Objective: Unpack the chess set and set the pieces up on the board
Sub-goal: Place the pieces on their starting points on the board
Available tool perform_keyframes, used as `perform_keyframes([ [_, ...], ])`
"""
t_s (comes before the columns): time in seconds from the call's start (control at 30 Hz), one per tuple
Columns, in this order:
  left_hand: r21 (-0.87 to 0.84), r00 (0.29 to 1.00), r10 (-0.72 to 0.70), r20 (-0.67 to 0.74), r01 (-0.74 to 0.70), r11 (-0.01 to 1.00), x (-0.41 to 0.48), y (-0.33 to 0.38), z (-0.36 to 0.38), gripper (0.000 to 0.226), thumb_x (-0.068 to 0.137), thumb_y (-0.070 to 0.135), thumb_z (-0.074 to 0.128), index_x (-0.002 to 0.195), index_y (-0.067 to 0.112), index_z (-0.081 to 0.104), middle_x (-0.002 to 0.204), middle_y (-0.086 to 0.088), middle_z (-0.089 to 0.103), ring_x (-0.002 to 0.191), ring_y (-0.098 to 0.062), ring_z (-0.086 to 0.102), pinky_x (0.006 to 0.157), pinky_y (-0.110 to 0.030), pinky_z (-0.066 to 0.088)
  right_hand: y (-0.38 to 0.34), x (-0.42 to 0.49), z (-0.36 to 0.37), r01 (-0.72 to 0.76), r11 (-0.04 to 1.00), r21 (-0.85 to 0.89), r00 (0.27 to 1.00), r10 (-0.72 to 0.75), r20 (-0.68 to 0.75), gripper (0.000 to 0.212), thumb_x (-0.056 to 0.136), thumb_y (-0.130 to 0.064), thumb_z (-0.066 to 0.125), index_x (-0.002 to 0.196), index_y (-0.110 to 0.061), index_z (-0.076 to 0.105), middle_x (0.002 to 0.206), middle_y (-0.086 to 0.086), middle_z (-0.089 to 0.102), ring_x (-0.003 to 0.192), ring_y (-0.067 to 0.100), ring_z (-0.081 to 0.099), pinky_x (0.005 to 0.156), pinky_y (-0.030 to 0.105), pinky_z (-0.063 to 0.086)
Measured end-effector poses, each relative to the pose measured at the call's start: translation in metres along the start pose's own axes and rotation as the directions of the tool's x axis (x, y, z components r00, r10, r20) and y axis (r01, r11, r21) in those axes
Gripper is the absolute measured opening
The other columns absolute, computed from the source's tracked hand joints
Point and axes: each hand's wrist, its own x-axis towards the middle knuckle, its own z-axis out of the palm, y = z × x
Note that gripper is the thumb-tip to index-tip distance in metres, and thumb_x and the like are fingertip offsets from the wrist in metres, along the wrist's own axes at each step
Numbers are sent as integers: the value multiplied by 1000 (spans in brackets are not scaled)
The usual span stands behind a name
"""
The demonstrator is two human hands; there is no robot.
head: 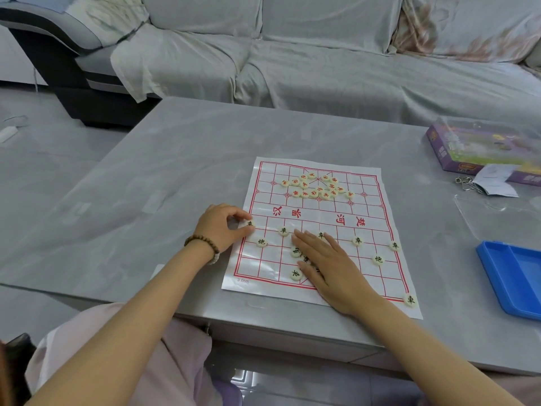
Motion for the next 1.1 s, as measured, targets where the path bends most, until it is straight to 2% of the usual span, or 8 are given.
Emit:
perform_keyframes([
  [0.33, -36, 1000, -1, 5, 1, 999, -6, 1, -3, 25, 76, 30, 73, 99, 25, 68, 99, 5, 59, 101, -16, 52, 92, -32, 47, 2, -1, 2, 13, 1000, 11, 999, -13, -31, 58, 94, -53, 9, 148, -32, 17, 154, -17, 12, 141, -6, 2, 115, 18, -10],
  [0.5, -87, 1000, -10, -7, 9, 996, -12, 0, -5, 36, 75, 30, 74, 108, 20, 65, 104, 3, 61, 101, -15, 53, 94, -32, 47, -1, -1, -2, 4, 999, 32, 1000, -3, -27, 55, 95, -49, 16, 147, -34, 9, 154, -17, 11, 142, -2, 5, 116, 22, -9],
  [0.6, -100, 999, 2, -49, -7, 995, -25, -2, -9, 41, 77, 35, 70, 114, 20, 61, 104, 5, 59, 99, -13, 51, 90, -28, 46, -5, -4, -3, 18, 1000, -23, 990, -21, -142, 54, 95, -52, 21, 143, -29, 32, 150, -11, 30, 140, 6, 22, 119, 35, -4],
  [0.7, -64, 997, 34, -73, -39, 997, -40, -9, -11, 46, 78, 42, 66, 118, 21, 58, 108, 6, 58, 101, -12, 49, 92, -31, 44, -15, -6, 0, 24, 996, -88, 951, -50, -304, 43, 89, -56, 34, 112, -28, 57, 120, -6, 53, 120, 11, 40, 118, 42, 7],
  [0.83, 43, 993, 120, -21, -119, 992, -58, -19, -14, 61, 68, 65, 64, 121, 38, 51, 118, 12, 50, 114, -11, 39, 102, -33, 34, -24, -6, 8, -33, 981, -190, 914, -47, -403, 39, 84, -59, 39, 94, -29, 62, 100, -8, 59, 104, 9, 41, 114, 39, 9],
  [0.9, 55, 988, 153, 18, -153, 987, -63, -24, -15, 62, 61, 77, 49, 117, 49, 47, 121, 14, 45, 117, -10, 34, 104, -32, 29, -26, -6, 10, -69, 978, -196, 910, -18, -414, 39, 83, -58, 40, 88, -30, 65, 95, -9, 59, 101, 9, 45, 113, 39, 10],
  [1.0, 51, 982, 182, 54, -184, 982, -67, -33, -13, 65, 58, 87, 37, 113, 53, 49, 126, 15, 45, 121, -9, 32, 106, -36, 28, -32, -3, 10, -58, 989, -137, 913, -3, -407, 36, 82, -54, 43, 82, -29, 69, 86, -11, 63, 91, 11, 57, 113, 39, 14],
  [1.1, 75, 978, 200, 59, -204, 976, -71, -38, -12, 67, 59, 91, 30, 112, 55, 50, 130, 17, 44, 123, -7, 30, 108, -36, 27, -45, 5, 11, -25, 999, -28, 937, 14, -349, 25, 85, -48, 55, 89, -30, 72, 87, -11, 64, 92, 11, 58, 116, 38, 12],
])
